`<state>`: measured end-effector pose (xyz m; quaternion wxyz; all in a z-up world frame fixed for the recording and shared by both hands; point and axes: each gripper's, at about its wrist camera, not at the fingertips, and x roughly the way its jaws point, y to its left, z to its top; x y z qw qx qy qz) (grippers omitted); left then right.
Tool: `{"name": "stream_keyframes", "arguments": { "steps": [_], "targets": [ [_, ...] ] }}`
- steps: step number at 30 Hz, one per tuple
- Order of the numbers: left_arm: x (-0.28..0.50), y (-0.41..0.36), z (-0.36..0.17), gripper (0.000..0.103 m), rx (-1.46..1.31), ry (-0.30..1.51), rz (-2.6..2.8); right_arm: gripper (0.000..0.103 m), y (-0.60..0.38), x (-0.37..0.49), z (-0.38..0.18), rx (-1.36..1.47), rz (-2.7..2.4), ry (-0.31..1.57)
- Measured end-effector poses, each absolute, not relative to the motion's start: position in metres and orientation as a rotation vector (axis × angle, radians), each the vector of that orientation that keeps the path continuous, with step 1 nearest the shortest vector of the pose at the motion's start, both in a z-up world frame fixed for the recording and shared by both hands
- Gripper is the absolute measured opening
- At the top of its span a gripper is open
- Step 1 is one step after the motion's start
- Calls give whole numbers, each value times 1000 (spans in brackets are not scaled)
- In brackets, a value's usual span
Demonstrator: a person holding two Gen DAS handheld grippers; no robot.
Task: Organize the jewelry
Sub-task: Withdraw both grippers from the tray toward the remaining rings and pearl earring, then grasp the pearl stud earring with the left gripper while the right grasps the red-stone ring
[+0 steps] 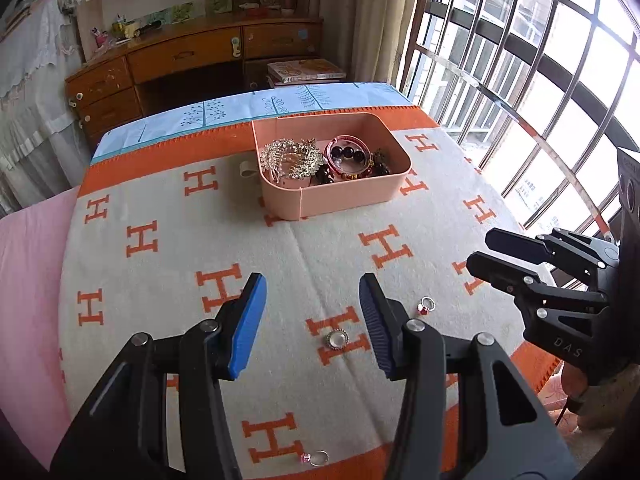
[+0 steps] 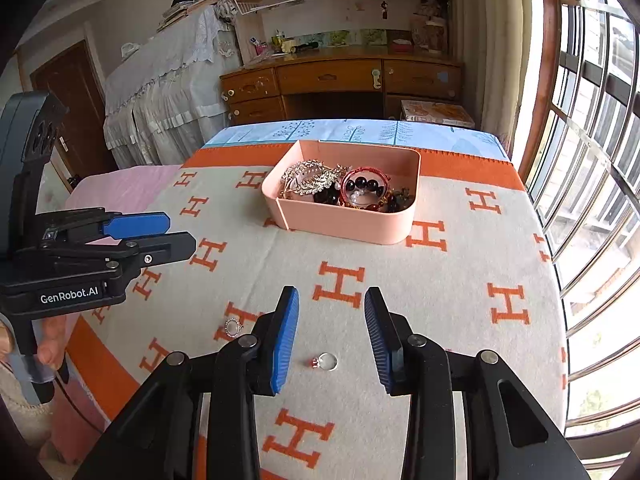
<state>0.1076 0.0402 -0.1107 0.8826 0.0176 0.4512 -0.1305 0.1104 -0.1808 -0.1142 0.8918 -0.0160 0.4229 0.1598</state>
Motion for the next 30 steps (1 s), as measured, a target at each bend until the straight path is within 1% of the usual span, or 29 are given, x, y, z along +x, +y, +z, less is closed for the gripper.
{"name": "stream_keyframes", "arguments": {
  "steps": [6,13,20,21,22,23,25,28,30],
  "targets": [
    [84,28,-142,45,69,948,-286,35,-190,85,-138,-12,321,907],
    [83,20,-190,45,68,995,-258,35,-196,80,-179,6,326,973],
    [88,26,-205,45,11,1004,-238,35,-202,82,-201,52,336,1043],
    [89,28,-205,45,8,1005,-237,37,-203,81,-202,61,340,1036],
    [90,29,-206,45,7,1004,-235,47,-202,81,-202,62,339,1031],
    [90,29,-206,45,8,1000,-235,51,-201,80,-203,64,347,1029],
    [92,29,-206,45,8,995,-231,65,-197,79,-203,59,360,1024],
    [92,32,-205,45,-13,983,-239,75,-186,75,-204,5,361,1014],
    [91,34,-205,45,-21,977,-238,79,-179,74,-205,-34,355,1009]
  ]
}}
